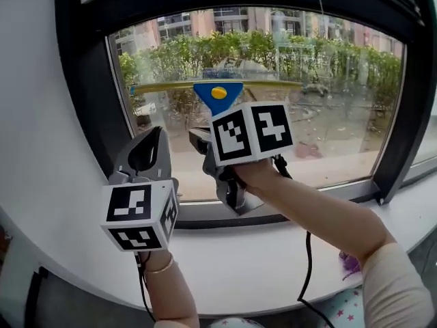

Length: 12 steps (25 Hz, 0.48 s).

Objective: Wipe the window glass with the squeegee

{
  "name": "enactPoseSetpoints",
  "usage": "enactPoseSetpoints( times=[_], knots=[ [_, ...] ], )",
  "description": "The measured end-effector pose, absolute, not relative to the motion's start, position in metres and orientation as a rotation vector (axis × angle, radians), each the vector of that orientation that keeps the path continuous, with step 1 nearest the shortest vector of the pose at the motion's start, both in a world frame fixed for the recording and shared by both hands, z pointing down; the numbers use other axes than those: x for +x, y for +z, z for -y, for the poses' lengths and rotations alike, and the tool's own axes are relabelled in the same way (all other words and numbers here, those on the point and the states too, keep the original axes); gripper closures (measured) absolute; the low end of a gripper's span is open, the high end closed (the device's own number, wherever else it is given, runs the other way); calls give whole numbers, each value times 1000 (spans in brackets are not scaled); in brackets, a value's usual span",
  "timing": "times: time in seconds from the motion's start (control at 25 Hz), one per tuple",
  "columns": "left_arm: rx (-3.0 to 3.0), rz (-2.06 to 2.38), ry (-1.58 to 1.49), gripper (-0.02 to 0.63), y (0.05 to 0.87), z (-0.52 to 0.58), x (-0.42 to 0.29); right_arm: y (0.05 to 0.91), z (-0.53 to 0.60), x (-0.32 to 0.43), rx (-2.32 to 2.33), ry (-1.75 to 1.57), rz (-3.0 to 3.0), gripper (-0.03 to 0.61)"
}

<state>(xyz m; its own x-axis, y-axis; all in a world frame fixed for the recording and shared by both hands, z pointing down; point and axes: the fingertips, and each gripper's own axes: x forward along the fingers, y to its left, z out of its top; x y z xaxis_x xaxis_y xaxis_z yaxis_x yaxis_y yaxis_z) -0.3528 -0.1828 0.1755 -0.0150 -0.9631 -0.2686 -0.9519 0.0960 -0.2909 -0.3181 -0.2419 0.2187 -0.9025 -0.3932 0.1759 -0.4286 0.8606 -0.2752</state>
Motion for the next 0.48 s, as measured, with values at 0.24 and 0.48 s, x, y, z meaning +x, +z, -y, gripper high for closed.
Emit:
enactPoseSetpoints(
  times=[0.24, 0.48],
  knots=[
    [-1876, -1961, -53, 612, 166, 185, -361, 169, 261, -333, 780, 230, 2903, 551],
    [-2029, -1884, 53, 612, 171, 190, -354, 107, 288, -341, 963, -46, 2897, 551]
  ],
)
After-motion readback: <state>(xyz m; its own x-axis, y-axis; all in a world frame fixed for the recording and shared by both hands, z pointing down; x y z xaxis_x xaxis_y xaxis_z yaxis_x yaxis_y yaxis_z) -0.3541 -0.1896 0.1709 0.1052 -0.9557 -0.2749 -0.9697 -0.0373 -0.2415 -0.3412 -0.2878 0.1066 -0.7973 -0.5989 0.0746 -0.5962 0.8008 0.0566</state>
